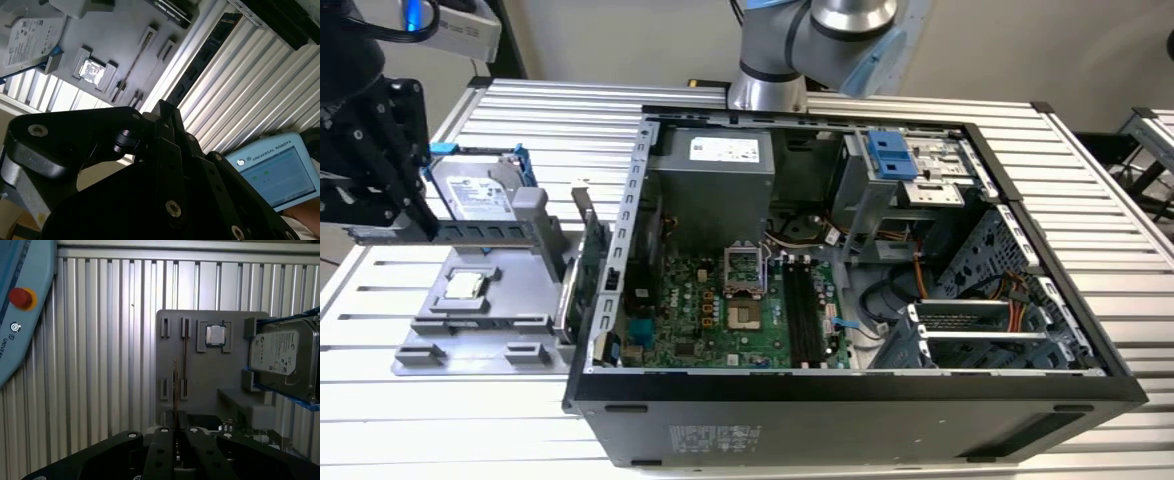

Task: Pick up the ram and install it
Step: 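Pick up the ram and move it above insertion slot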

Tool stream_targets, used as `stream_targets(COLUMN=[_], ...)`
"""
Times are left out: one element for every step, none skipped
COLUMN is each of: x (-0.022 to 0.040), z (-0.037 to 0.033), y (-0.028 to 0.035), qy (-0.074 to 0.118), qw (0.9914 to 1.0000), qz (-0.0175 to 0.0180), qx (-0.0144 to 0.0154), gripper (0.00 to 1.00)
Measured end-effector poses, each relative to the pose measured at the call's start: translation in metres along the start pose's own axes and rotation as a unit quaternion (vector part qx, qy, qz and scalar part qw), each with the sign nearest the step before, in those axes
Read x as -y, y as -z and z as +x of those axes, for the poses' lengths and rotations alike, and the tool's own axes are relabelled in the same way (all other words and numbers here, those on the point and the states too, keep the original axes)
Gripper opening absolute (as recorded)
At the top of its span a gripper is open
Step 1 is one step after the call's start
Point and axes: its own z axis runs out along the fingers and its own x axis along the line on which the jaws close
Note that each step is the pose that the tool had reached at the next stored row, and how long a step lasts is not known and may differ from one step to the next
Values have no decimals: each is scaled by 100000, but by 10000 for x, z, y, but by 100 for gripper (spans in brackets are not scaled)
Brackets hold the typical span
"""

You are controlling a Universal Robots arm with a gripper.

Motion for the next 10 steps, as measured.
stream_targets(x=[29, 57, 86, 115, 146, 174, 206, 236, 267, 294], z=[0, 0, 0, 0, 1, 1, 1, 1, 2, 2], y=[0, 1, 1, 1, 1, 1, 2, 2, 2, 3], qy=[-1, -3, -4, -5, -4, -2, -4, -1, -2, -1], qw=[100000, 100000, 100000, 100000, 100000, 100000, 100000, 100000, 100000, 100000], qz=[2, -1, -5, -4, -3, -2, -4, -1, -3, -8], qx=[3, -1, -2, -2, -1, 0, -1, 2, 3, -1], gripper=[0, 0, 0, 0, 0, 0, 0, 0, 0, 0])
